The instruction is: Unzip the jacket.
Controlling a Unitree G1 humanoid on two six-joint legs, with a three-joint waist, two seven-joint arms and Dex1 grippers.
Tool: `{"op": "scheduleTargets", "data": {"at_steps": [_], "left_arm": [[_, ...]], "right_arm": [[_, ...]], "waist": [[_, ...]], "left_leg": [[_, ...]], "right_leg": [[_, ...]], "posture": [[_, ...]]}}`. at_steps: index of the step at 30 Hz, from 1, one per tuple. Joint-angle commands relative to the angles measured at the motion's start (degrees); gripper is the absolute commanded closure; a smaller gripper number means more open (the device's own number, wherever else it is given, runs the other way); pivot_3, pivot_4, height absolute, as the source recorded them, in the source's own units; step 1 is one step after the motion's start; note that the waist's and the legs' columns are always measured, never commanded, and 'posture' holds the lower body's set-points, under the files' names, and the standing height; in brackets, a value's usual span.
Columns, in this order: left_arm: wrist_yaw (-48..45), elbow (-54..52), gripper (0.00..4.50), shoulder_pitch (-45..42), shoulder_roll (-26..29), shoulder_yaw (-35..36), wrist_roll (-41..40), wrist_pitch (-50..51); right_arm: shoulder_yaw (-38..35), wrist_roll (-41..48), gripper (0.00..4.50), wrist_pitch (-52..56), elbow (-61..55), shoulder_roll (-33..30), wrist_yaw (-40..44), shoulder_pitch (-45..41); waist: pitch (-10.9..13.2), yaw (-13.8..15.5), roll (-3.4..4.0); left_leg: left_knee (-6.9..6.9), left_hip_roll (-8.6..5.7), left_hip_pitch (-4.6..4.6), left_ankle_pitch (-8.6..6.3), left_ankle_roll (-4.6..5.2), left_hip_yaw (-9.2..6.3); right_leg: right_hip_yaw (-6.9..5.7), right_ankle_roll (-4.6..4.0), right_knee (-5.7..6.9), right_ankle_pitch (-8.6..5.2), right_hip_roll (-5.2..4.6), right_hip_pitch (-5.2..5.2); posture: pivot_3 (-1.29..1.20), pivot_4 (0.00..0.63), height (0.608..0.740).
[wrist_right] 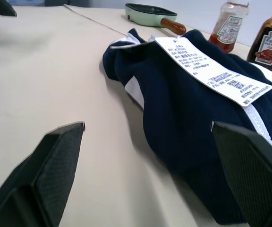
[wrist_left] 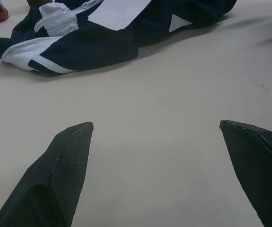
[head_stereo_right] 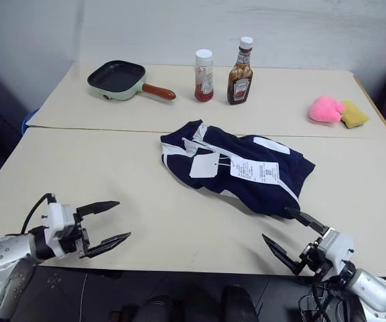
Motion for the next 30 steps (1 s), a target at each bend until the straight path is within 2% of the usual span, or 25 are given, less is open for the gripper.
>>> {"op": "scheduleTargets", "data": {"at_steps": [1,5,10,16,19,23,26,29,30], "left_arm": [[1.73,0.91,0.00,-6.03,-0.25,-1.84,-0.88,3.24],[3.53,8.26,0.00,-19.49,-3.96,-8.14,3.99,1.70],[5.17,30.63,0.00,-38.01,-10.48,-20.51,19.47,-10.28],[8.41,57.62,0.00,-53.94,-16.50,-26.80,29.77,-24.52],[12.09,67.08,0.62,-59.05,-17.75,-28.48,33.85,-28.74],[15.02,73.93,1.88,-61.98,-18.26,-30.07,37.67,-31.94],[12.19,75.41,2.92,-61.34,-18.51,-29.24,36.66,-32.68],[7.02,73.70,3.90,-58.97,-17.41,-28.58,35.07,-33.01],[3.65,71.04,4.24,-57.11,-16.13,-27.95,33.39,-32.31]], "right_arm": [[-0.22,1.05,0.03,1.41,-6.20,0.54,-3.84,-1.42],[0.07,-3.80,0.03,2.92,-6.30,-0.18,-8.06,-4.21],[3.53,-10.20,0.03,11.48,-4.20,-4.04,-10.76,-6.45],[8.79,-17.90,0.03,15.59,-2.38,-4.08,-14.69,-10.43],[11.07,-24.23,0.66,14.72,-0.28,-2.81,-19.35,-12.81],[11.52,-29.13,2.05,14.72,0.79,-2.59,-23.83,-14.22],[11.11,-30.24,3.24,12.73,1.17,-2.76,-24.91,-14.21],[10.84,-27.89,4.32,12.30,0.17,-3.86,-22.12,-13.39],[10.11,-25.29,4.50,12.50,-0.85,-4.99,-19.47,-12.91]], "waist": [[0.00,0.12,0.00],[0.00,1.11,-0.01],[-0.02,1.94,-0.08],[0.14,1.59,-0.34],[0.16,1.54,-0.37],[0.17,1.53,-0.39],[0.17,1.47,-0.39],[0.17,1.37,-0.39],[0.16,1.19,-0.38]], "left_leg": [[0.00,-0.01,0.00,0.01,0.00,0.00],[0.06,-0.06,0.01,0.07,0.02,-0.01],[0.17,-0.18,-0.04,0.16,0.12,0.11],[0.20,-0.19,-0.29,0.20,0.24,0.27],[0.26,-0.16,-0.41,0.21,0.25,0.19],[0.31,-0.21,-0.46,0.34,0.32,0.14],[0.43,-0.21,-0.50,0.45,0.32,0.11],[0.50,-0.17,-0.50,0.53,0.26,0.03],[0.49,-0.15,-0.50,0.54,0.24,0.00]], "right_leg": [[0.00,0.00,0.01,0.00,0.00,0.00],[-0.04,0.07,0.07,0.04,0.02,0.03],[-0.22,0.14,0.17,0.08,0.27,0.03],[-0.62,0.25,0.16,0.13,0.52,-0.11],[-0.74,0.26,0.16,0.13,0.52,-0.16],[-0.79,0.35,0.19,0.18,0.42,-0.15],[-0.79,0.46,0.20,0.24,0.38,-0.12],[-0.84,0.47,0.20,0.24,0.38,-0.10],[-0.87,0.47,0.23,0.24,0.39,-0.10]], "posture": [[0.00,0.150,0.740],[0.00,0.150,0.740],[0.00,0.150,0.740],[0.00,0.150,0.740],[0.00,0.150,0.740],[0.00,0.150,0.740],[0.00,0.150,0.740],[0.00,0.150,0.740],[0.00,0.150,0.740]]}}
